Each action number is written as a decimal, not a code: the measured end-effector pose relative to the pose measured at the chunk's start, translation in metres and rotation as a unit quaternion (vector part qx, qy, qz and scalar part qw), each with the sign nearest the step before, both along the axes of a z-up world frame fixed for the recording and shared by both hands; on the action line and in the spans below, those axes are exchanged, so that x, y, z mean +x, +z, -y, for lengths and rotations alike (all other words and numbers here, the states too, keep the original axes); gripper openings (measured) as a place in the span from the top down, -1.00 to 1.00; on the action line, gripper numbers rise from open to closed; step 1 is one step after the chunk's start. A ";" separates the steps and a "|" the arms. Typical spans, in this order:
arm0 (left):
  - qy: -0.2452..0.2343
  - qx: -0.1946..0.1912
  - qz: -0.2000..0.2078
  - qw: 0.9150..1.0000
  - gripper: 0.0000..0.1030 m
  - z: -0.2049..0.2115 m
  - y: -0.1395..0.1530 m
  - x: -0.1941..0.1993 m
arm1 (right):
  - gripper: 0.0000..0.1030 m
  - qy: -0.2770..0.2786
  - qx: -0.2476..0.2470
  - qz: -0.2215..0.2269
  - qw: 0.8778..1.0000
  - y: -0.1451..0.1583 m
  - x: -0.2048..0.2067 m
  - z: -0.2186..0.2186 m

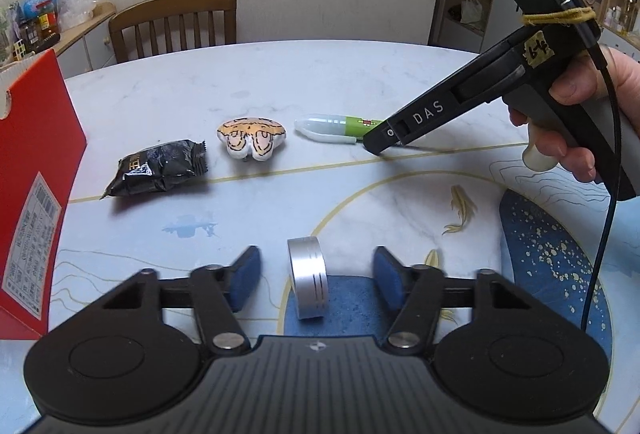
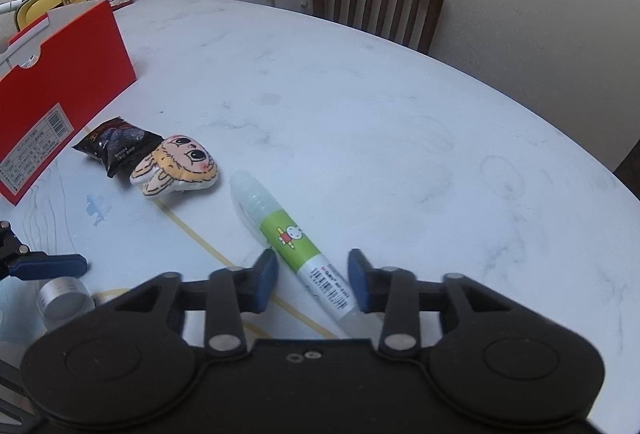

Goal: Organize objects
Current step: 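Move the left tool over the silver tin while the right tool approaches the green-white pen, then grasp the silver tin with the left tool while the right tool grasps the pen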

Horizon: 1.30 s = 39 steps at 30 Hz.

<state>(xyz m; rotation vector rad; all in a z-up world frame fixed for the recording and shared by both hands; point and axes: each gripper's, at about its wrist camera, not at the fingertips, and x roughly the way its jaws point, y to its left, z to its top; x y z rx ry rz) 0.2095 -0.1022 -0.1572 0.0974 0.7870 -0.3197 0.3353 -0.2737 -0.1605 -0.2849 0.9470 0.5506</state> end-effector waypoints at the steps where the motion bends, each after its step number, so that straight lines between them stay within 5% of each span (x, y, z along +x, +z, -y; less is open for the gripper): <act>1: 0.001 0.001 -0.001 1.000 0.04 0.000 0.001 0.000 | 0.47 -0.002 -0.001 0.000 1.000 0.000 -0.001 -0.001; 4: 0.010 0.006 -0.002 1.000 0.26 -0.002 0.002 0.001 | 0.67 -0.010 -0.007 0.001 1.000 0.002 -0.005 -0.005; 16: 0.025 0.004 -0.015 1.000 0.75 -0.016 0.005 0.002 | 0.68 -0.074 0.017 -0.024 0.997 0.008 -0.051 -0.002; 39: 0.012 -0.044 -0.018 0.999 0.75 -0.070 0.057 -0.036 | 0.68 -0.136 0.081 -0.036 0.987 0.071 -0.163 -0.038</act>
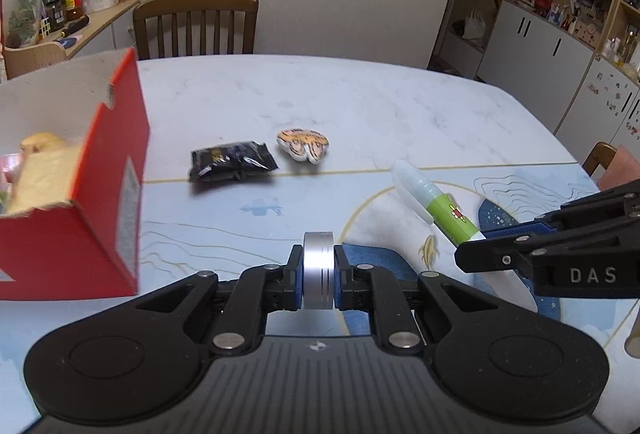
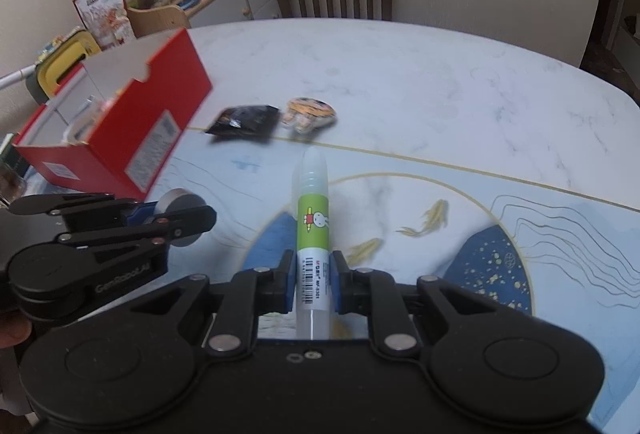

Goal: Organize objects
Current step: 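Grasp the silver tin with the left tool while the right tool grasps the pen, then carry the silver tin and pen over the shoebox with both tools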

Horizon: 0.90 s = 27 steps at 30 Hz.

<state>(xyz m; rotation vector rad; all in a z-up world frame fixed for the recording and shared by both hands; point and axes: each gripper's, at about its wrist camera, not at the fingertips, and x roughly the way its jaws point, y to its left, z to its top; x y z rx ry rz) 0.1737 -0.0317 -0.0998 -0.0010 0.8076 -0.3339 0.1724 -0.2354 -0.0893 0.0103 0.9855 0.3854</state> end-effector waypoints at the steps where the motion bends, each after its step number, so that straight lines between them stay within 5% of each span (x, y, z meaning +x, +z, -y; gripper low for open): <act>1: -0.001 -0.002 0.000 1.000 0.75 -0.004 0.004 -0.001 | 0.68 0.000 0.001 0.003 1.000 0.004 -0.003 -0.004; 15: -0.025 -0.021 0.021 0.999 0.75 -0.069 0.048 -0.009 | 0.68 0.030 0.015 0.033 0.999 0.049 -0.014 -0.076; 27: 0.007 -0.001 0.047 0.999 0.75 -0.157 0.075 0.003 | 0.68 0.071 0.022 0.056 0.996 0.077 0.000 -0.149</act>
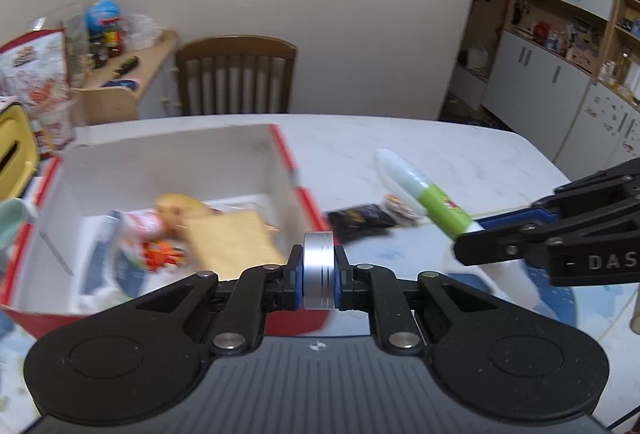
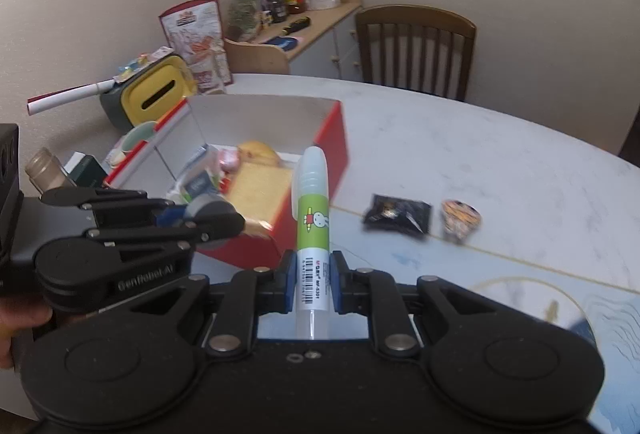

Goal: Organize objects
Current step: 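Carry the silver tin and pen over the shoebox with both tools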

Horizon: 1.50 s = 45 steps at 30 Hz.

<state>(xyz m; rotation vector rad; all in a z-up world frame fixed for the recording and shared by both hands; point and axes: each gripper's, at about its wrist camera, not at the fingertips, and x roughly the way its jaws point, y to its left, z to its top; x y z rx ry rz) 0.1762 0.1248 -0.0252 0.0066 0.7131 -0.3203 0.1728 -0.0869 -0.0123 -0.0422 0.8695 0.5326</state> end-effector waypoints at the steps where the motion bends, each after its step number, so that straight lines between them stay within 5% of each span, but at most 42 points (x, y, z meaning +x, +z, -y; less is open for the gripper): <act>1: 0.005 0.001 0.000 1.000 0.75 -0.009 0.002 0.003 | 0.68 0.003 0.000 0.002 1.000 0.001 0.001 -0.006; 20: 0.079 0.078 -0.001 0.994 0.75 -0.117 -0.008 0.076 | 0.68 0.033 -0.019 -0.011 0.999 -0.021 0.048 -0.115; 45: 0.068 0.138 -0.080 0.985 0.75 -0.123 -0.065 0.165 | 0.56 0.071 -0.064 -0.049 0.994 -0.079 0.074 -0.166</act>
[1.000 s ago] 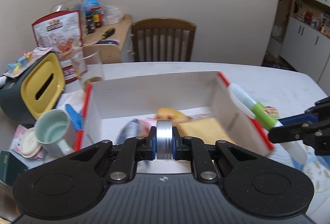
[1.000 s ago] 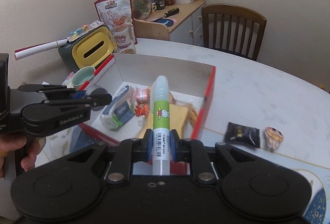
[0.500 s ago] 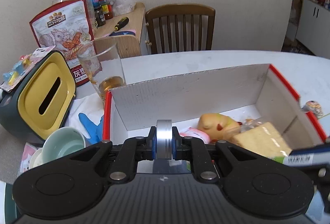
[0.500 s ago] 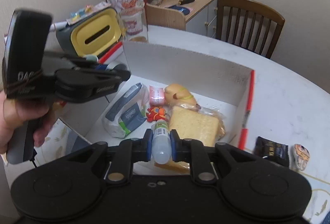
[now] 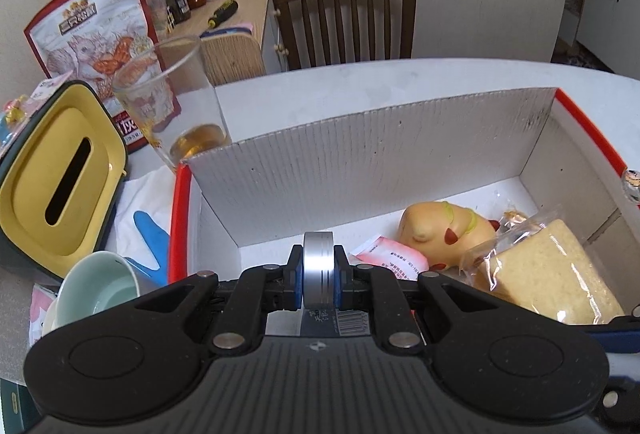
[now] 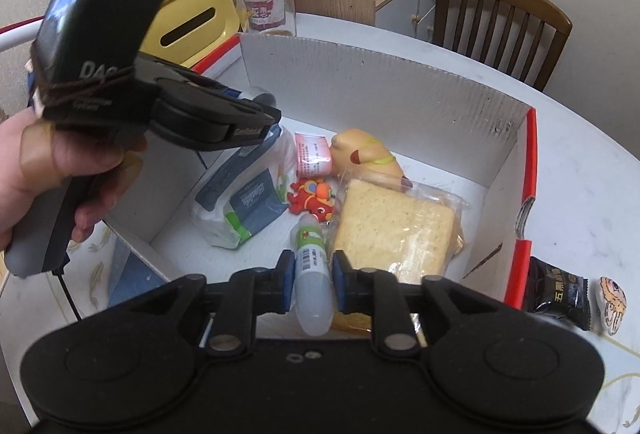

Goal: Organize objects
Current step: 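Carry the silver tin and pen over the shoebox with both tools, then open both tools to drop the tin and pen into the box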

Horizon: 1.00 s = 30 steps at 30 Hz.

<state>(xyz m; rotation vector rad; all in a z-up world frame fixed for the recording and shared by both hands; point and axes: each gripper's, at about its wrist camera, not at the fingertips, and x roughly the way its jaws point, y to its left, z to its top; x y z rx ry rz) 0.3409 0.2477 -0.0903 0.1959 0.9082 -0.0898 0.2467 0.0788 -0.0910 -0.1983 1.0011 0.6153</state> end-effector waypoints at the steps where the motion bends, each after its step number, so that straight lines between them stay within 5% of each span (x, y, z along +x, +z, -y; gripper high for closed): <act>1: -0.001 0.000 -0.008 1.000 0.75 0.000 -0.001 0.002 | 0.55 0.002 0.001 -0.001 1.000 0.000 0.000 0.001; 12: -0.001 0.021 -0.045 0.999 0.75 0.005 -0.007 0.011 | 0.22 0.013 0.022 0.002 1.000 0.010 -0.013 0.014; 30: 0.005 0.039 -0.037 0.999 0.74 0.015 0.007 -0.015 | -0.13 0.002 0.061 0.024 0.998 0.041 -0.035 0.049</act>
